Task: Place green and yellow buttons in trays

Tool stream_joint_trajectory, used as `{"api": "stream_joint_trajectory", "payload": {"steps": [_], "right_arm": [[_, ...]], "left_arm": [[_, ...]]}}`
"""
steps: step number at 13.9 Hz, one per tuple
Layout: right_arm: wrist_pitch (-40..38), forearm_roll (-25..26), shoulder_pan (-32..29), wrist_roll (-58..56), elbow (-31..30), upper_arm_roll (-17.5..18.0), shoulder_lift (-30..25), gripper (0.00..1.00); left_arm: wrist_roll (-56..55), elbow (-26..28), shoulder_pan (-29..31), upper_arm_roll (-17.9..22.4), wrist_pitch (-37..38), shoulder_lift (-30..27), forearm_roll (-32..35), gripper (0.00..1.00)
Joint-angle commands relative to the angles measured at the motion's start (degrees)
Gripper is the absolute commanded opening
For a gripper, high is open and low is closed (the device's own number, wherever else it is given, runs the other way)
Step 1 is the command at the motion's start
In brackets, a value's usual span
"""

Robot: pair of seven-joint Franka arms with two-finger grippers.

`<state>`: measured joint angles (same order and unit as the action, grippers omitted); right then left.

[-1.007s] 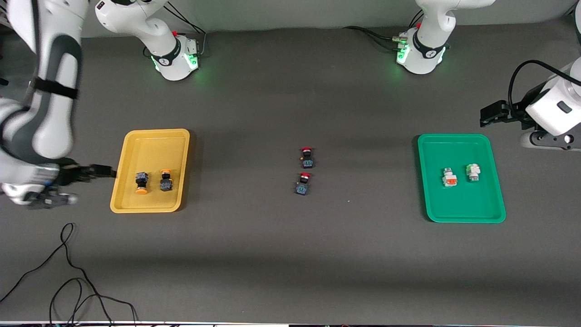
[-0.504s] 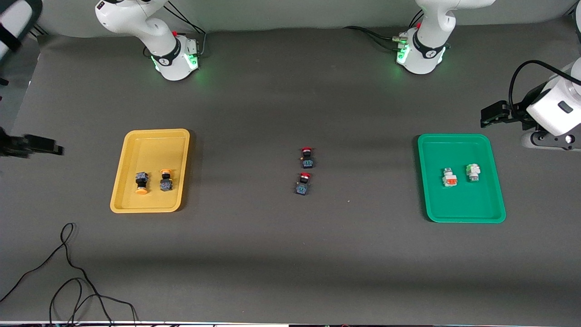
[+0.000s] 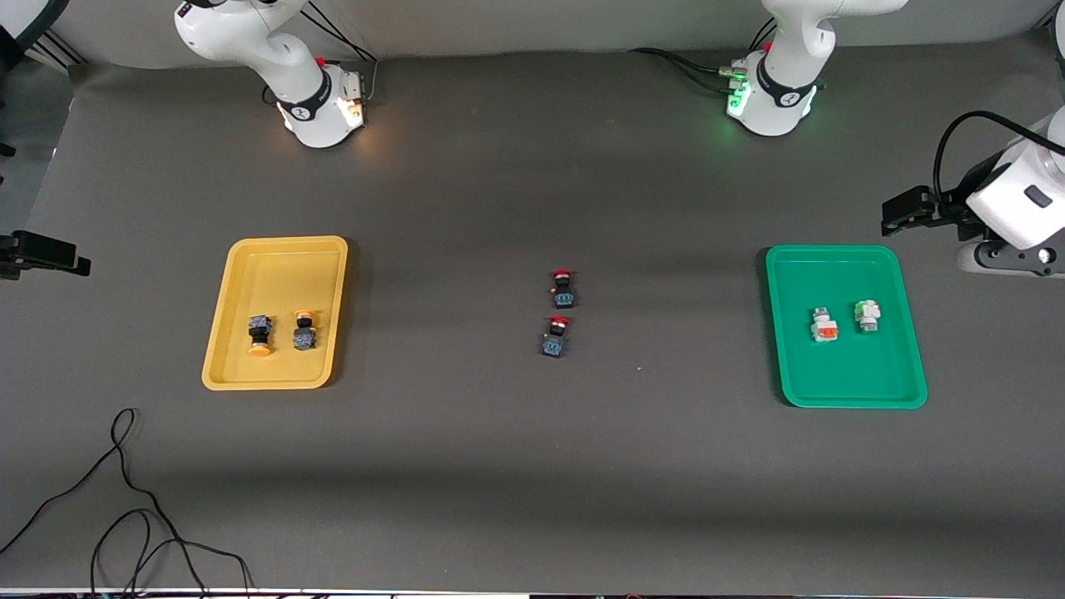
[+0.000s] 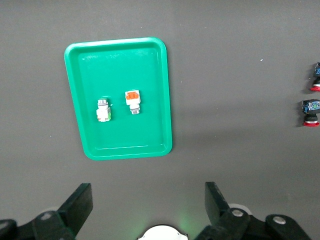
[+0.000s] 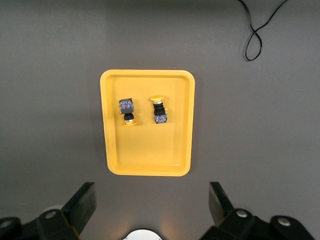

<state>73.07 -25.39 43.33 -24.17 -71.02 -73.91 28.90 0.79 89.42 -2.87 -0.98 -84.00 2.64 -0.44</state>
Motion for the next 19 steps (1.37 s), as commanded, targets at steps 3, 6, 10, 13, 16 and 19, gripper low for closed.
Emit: {"api": "stream_joint_trajectory", "payload": {"steps": [3, 6, 10, 13, 16, 19], "right_arm": [[-0.9, 1.5, 0.1, 1.4, 0.5, -0.2, -0.1, 0.99], [-0.9, 3.1, 0.1, 1.1, 0.6, -0.1, -0.1, 0.99], [-1.3, 3.3, -2.4, 1.5, 0.9, 1.9, -0.5, 1.0], [-1.7, 8.7, -11.2, 1.8, 1.4, 13.7, -4.7, 0.99], [-1.6, 16.2, -21.3, 8.5, 0.9, 30.6, -10.3, 0.99], [-1.6, 19.2, -30.3, 11.6, 0.7, 42.8, -12.3, 0.99]], "left_arm": [[0.5, 0.0, -0.6, 0.4, -0.8, -0.5, 0.8, 1.0], [0.4, 0.0, -0.6, 0.5, -0.9, -0.4, 0.8, 1.0], [0.4, 0.0, -0.4, 0.4, -0.9, -0.4, 0.8, 1.0], [0.5, 0.0, -0.4, 0.4, -0.9, -0.4, 0.8, 1.0], [0.5, 0.0, -0.6, 0.4, -0.9, -0.4, 0.8, 1.0], [0.5, 0.0, -0.5, 0.4, -0.9, -0.4, 0.8, 1.0]]}}
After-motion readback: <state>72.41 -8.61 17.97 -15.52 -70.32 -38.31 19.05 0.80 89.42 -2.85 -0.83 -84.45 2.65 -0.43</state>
